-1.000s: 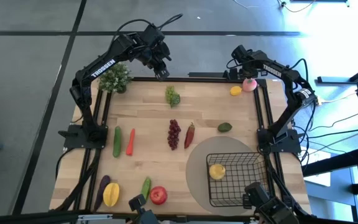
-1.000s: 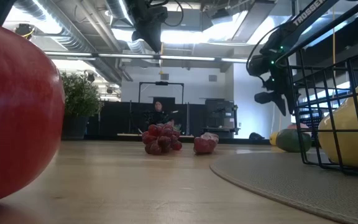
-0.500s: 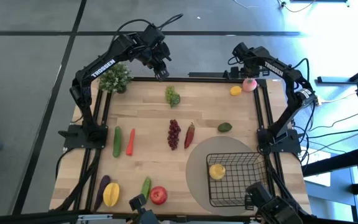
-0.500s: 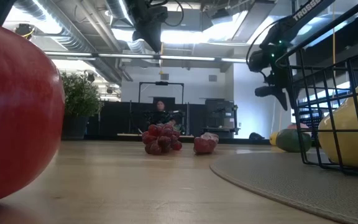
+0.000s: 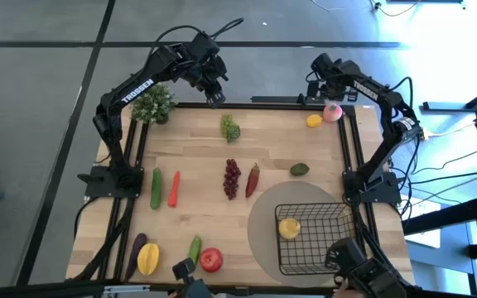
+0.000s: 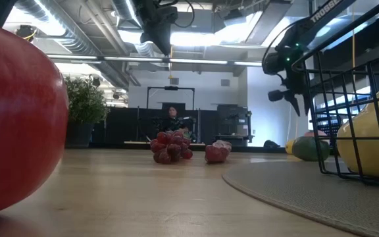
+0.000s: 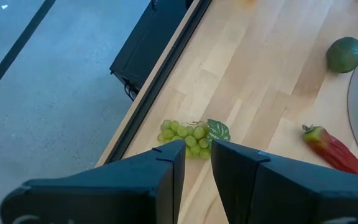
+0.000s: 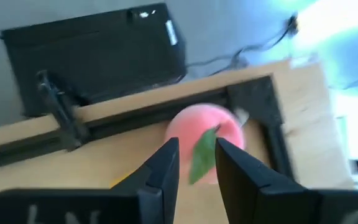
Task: Build produce basket
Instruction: Put the peach into the wire basket
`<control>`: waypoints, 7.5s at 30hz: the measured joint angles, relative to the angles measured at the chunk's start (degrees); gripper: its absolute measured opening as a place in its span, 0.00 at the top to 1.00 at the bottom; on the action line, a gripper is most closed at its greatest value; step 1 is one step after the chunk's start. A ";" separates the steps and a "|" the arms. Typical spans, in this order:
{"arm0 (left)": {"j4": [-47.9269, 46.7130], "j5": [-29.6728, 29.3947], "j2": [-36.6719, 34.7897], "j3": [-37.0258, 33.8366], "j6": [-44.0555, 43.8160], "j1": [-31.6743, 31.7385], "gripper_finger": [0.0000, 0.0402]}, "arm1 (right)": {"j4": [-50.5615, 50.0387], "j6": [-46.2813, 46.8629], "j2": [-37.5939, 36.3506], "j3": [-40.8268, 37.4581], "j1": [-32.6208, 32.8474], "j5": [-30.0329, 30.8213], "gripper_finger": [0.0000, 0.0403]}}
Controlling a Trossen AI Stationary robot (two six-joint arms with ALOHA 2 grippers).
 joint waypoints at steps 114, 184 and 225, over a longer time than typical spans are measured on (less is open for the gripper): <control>11.99 14.12 11.04 -0.02 7.13 5.31 0.83 | 5.17 -21.28 0.57 -13.84 8.84 14.48 0.76; 11.98 14.14 11.04 -0.02 7.46 5.33 0.83 | -1.75 -22.86 0.48 -9.97 9.89 14.90 1.00; 11.46 13.62 10.27 0.02 7.52 4.57 0.83 | -30.44 -22.49 -4.23 25.27 32.19 16.49 1.00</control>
